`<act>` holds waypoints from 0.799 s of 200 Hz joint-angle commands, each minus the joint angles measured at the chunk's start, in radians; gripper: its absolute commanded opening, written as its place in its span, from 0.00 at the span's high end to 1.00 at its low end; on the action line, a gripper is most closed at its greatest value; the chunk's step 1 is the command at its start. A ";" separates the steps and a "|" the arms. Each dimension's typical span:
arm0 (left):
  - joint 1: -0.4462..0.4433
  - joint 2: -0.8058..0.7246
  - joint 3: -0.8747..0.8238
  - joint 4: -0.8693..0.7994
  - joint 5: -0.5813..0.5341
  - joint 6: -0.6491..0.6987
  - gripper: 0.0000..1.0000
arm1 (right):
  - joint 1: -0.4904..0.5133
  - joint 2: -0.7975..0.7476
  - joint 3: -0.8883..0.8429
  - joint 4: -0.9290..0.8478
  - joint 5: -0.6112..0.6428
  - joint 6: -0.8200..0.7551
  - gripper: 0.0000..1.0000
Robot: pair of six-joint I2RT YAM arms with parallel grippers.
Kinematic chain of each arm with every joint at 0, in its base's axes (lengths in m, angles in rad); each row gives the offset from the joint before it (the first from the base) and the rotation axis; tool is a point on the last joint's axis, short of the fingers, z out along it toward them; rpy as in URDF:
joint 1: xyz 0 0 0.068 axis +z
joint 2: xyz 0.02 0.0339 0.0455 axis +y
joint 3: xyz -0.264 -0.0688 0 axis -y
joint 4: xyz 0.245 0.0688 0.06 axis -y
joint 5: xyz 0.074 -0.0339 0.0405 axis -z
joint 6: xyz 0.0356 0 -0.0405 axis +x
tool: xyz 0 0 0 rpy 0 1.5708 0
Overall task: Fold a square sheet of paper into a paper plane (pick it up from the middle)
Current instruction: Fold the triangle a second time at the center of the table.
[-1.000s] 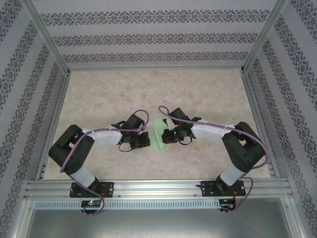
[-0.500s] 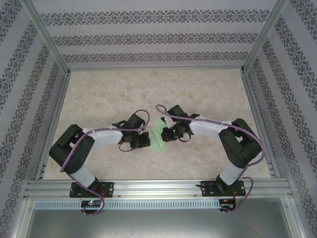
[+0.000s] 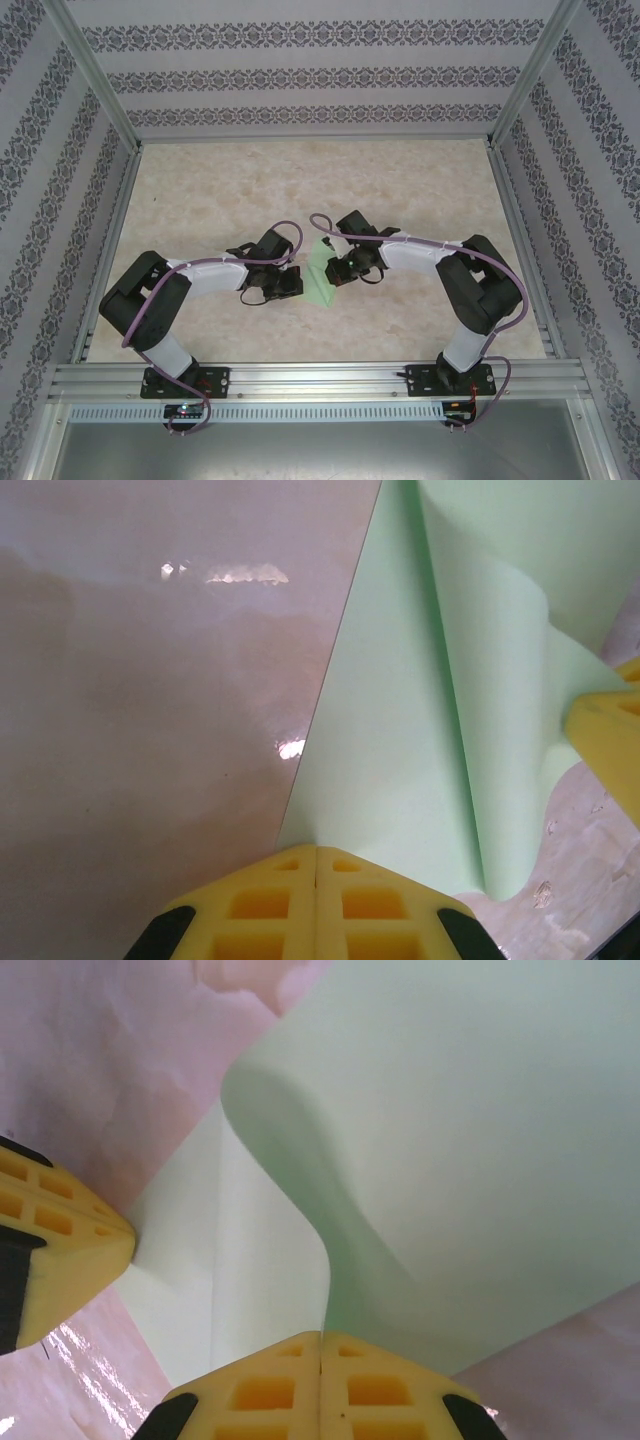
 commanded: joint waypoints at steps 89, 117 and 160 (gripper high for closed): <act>-0.016 0.017 0.011 -0.072 -0.044 0.030 1.00 | -0.010 0.046 0.037 -0.007 0.062 -0.084 1.00; -0.016 0.020 0.012 -0.079 -0.047 0.035 1.00 | -0.011 0.048 0.042 -0.003 0.071 -0.091 0.99; -0.015 0.024 0.017 -0.081 -0.049 0.038 1.00 | -0.010 0.045 0.049 0.001 0.053 -0.088 0.99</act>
